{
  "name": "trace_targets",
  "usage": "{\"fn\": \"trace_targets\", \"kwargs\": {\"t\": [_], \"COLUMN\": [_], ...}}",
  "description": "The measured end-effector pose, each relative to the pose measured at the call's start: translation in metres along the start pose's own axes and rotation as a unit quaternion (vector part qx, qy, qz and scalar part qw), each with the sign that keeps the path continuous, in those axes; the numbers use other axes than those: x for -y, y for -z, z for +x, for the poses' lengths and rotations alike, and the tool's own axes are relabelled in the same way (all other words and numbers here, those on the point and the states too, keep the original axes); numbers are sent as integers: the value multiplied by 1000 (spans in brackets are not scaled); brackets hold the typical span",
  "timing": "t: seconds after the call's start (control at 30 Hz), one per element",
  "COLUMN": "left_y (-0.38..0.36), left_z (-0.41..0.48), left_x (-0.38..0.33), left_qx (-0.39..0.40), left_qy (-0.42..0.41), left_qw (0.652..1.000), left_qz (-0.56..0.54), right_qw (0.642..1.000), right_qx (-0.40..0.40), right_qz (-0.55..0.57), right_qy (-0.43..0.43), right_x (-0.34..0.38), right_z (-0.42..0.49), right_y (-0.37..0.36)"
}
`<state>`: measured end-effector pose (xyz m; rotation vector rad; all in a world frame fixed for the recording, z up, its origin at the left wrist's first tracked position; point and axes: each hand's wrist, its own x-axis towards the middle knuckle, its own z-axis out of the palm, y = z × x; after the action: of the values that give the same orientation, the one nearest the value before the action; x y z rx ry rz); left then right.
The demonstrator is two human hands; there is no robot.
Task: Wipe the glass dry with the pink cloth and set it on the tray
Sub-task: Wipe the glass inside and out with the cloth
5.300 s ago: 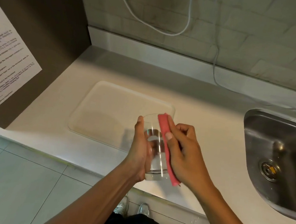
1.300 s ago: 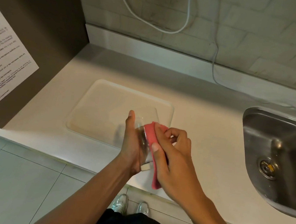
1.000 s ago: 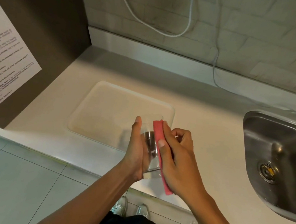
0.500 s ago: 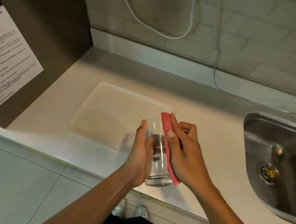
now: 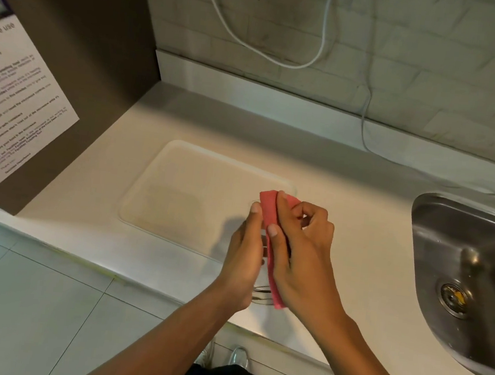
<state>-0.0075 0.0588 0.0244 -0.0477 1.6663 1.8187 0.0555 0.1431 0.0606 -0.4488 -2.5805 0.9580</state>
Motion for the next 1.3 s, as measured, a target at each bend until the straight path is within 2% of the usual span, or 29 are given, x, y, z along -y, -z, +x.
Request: {"fn": "trace_targets", "kwargs": {"t": [0.07, 0.13, 0.23, 0.3, 0.37, 0.43, 0.47, 0.6, 0.67, 0.77, 0.83, 0.97, 1.03, 1.2, 1.23, 1.3], "left_y": [3, 5, 0, -3, 1, 9, 12, 8, 2, 8, 16, 15, 10, 19, 21, 20], "left_z": [3, 6, 2, -1, 2, 6, 7, 1, 1, 7, 12, 7, 3, 13, 14, 12], "left_x": [-4, -5, -3, -1, -1, -1, -1, 0, 1, -6, -10, -7, -5, -12, -12, -9], "left_qx": [-31, -55, -42, -25, -15, 0, 5, -8, -9, 5, 10, 7, 15, 0, -3, -6], "left_qy": [18, 29, 44, 58, 67, 75, 78, 81, 78, 69, 83, 104, 116, 93, 92, 92], "left_qw": [999, 998, 998, 997, 996, 994, 993, 994, 994, 994, 990, 988, 986, 986, 986, 986], "left_qz": [-18, -16, -9, -36, -61, -79, -83, -79, -76, -88, -112, -110, -116, -138, -141, -137], "right_qw": [999, 992, 976, 985, 997, 998, 997, 996, 997, 999, 997, 993, 991, 997, 997, 997], "right_qx": [26, 54, 56, 28, 12, 37, 54, 38, 12, 6, 30, 35, 21, 28, 32, 33], "right_qz": [21, 90, 159, 125, 69, 20, 12, 81, 67, 3, 6, 107, 108, 39, 40, 72], "right_qy": [-17, -70, -138, -115, -31, 42, 53, -23, -43, 47, 77, -37, -71, 54, 62, 25], "right_x": [-8, -16, -21, -14, -7, -9, -13, -19, -13, -5, -12, -21, -18, -5, -8, -12], "right_z": [-12, -15, 8, 18, 7, -18, -29, -10, 9, -2, -24, -11, 9, -22, -30, -28], "right_y": [2, 7, 10, 8, 4, -1, -1, 4, 2, -3, -5, -1, -1, -5, -6, -4]}}
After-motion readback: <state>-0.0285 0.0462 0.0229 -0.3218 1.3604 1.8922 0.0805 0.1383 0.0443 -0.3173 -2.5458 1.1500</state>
